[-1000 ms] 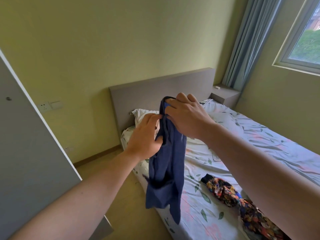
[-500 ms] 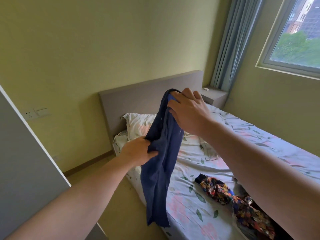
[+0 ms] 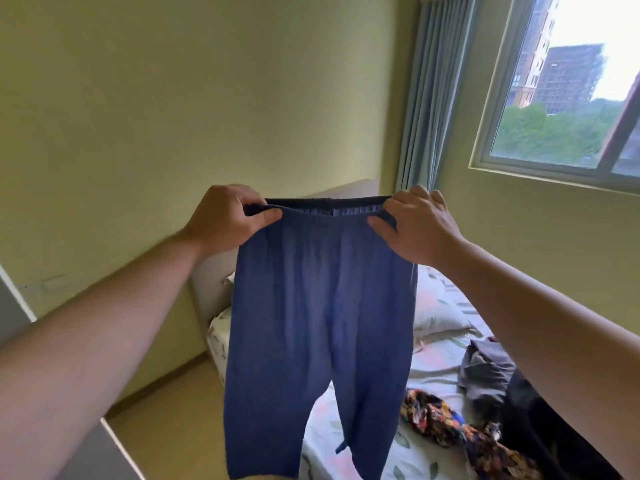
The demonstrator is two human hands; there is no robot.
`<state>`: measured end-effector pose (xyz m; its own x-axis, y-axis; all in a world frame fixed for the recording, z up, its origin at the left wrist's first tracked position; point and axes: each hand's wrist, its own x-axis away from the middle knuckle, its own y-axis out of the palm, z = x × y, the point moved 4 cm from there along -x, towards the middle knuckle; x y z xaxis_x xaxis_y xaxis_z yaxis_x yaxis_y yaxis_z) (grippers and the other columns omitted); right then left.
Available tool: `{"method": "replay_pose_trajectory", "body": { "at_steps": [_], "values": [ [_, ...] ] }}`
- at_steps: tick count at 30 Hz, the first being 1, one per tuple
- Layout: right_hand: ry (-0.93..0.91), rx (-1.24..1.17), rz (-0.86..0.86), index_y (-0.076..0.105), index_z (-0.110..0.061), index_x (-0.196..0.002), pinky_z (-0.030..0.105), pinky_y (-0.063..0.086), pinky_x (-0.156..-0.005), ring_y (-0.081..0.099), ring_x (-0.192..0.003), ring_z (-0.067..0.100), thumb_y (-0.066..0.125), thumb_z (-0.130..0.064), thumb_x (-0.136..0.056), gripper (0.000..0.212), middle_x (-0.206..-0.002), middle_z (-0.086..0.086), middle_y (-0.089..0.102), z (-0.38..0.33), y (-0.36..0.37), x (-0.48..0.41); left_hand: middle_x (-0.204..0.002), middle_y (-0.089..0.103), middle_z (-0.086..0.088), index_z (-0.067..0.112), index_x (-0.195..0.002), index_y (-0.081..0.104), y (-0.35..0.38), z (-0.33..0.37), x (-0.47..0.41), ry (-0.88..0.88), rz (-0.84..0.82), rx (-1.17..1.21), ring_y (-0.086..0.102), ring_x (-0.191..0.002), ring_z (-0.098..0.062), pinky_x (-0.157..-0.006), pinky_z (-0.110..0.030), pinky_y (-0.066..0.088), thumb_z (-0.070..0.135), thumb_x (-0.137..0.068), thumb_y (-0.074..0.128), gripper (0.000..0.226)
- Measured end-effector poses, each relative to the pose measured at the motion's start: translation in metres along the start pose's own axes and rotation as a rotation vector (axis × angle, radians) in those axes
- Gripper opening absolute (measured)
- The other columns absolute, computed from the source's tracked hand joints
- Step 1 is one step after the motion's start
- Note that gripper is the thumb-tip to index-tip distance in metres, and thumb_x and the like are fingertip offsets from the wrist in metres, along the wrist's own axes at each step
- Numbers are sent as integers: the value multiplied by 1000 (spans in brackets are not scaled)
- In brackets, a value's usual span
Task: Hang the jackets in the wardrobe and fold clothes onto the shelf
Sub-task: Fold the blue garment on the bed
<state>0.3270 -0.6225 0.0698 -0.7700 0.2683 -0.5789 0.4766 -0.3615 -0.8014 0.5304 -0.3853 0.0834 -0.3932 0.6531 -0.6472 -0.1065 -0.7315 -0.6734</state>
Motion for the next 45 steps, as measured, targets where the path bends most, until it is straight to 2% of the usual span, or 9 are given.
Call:
{"method": "replay_pose_trajectory", "body": {
  "at_steps": [8, 14, 22, 26, 28, 33, 36, 39, 45],
  "values": [
    [-43, -24, -126, 68, -30, -110, 41, 38, -101, 60, -97, 21, 40, -59, -101, 41, -123, -4, 52, -2, -16, 14, -83, 69, 6, 19, -88, 76, 2, 6, -3, 10, 55, -40, 64, -78, -19, -73, -31, 49, 27, -84, 81, 10],
    [-31, -104, -437, 48, -44, -115, 40, 56, -76, 60, -86, 25, 49, -44, -95, 20, -102, -3, 67, -19, -13, 20, -91, 71, 8, 22, -100, 69, 11, 15, 2, -42, 5, 149, 65, -81, -13, -77, -21, 50, 15, -92, 72, 12],
    [-181, -226, -592, 32, -40, -108, 50, 54, -73, 60, -75, 30, 51, -35, -99, 22, -90, 5, 63, -56, -27, 36, -78, 57, -19, 14, -104, 44, 5, 31, -2, -93, -7, 241, 38, -52, -9, -50, -21, 33, 7, -99, 53, 12],
    [-264, -299, -708, 39, -64, -130, 41, 53, -76, 62, -83, 26, 42, -17, -99, 56, -96, 2, 64, -80, -37, 42, -69, 48, -6, 14, -100, 44, 4, 34, -3, -94, 10, 225, 33, -49, -10, -47, -19, 30, 3, -98, 48, 12],
    [-273, -318, -720, 50, -59, -132, 34, 52, -83, 62, -92, 18, 44, -16, -95, 56, -104, -14, 63, -91, -41, 40, -66, 48, 2, 13, -89, 52, 4, 36, -5, -72, -11, 196, 36, -49, -8, -48, -17, 30, -5, -93, 46, 20],
    [-115, -525, -804, 61, -27, -133, 18, 39, -47, 73, -61, 14, 36, -1, -96, 51, -84, -16, 61, -97, -50, 30, -79, 61, 10, 20, -60, 66, 3, 40, -8, 1, -22, 182, 54, -69, -4, -63, -15, 38, -15, -77, 44, 45],
    [-160, -444, -736, 61, -19, -132, 23, 57, -65, 74, -72, 10, 40, 7, -92, 52, -119, -2, 69, -95, -51, 23, -79, 65, 14, 14, -72, 74, -1, 35, -4, -119, 11, 277, 44, -48, -7, -46, -17, 32, -9, -88, 47, 39],
    [-253, -141, -505, 72, -18, -103, 22, 40, -54, 66, -80, 14, 49, -19, -94, 25, -92, -4, 73, -91, -52, 7, -69, 65, 15, 16, -77, 78, 1, 31, 9, -191, -23, 297, 35, -40, -10, -41, -19, 26, -3, -90, 48, 38],
    [-160, -207, -461, 63, -21, -74, 19, 38, -40, 67, -55, 10, 48, -25, -92, 24, -56, -4, 68, -94, -44, -12, -103, 69, 13, 27, -99, 79, 22, 31, 35, -111, -248, 220, 64, -96, -4, -83, -23, 46, 69, -84, 50, 54]
  ]
}}
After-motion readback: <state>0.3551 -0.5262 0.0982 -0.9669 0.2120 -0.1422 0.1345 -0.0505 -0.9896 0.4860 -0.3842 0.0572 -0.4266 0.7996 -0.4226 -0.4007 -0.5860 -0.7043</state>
